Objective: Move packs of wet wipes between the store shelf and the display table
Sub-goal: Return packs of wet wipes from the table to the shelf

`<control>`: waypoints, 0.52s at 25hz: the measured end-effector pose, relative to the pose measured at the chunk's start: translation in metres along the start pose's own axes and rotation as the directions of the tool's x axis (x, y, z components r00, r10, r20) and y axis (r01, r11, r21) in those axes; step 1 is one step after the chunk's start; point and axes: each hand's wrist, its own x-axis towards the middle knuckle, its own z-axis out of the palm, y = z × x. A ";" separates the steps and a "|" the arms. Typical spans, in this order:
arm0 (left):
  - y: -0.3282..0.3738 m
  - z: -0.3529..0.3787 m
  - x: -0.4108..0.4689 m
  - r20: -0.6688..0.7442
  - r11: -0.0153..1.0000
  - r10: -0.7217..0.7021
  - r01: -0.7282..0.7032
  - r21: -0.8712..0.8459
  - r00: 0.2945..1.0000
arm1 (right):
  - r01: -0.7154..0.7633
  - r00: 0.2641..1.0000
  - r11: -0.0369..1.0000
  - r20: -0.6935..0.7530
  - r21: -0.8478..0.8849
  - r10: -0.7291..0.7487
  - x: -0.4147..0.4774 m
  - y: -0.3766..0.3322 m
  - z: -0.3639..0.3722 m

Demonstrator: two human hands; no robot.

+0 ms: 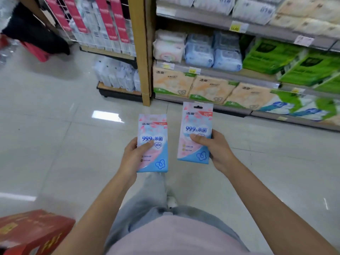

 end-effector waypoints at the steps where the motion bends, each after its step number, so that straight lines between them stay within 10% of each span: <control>1: 0.015 0.008 0.018 0.029 1.000 0.009 -0.009 0.015 1.000 | 0.014 1.000 0.999 -0.021 0.029 -0.013 0.009 -0.010 -0.001; 13: 0.230 0.183 0.165 0.391 0.980 0.152 -0.189 0.057 0.908 | 0.278 0.944 0.875 -0.281 0.397 -0.172 0.087 -0.161 -0.041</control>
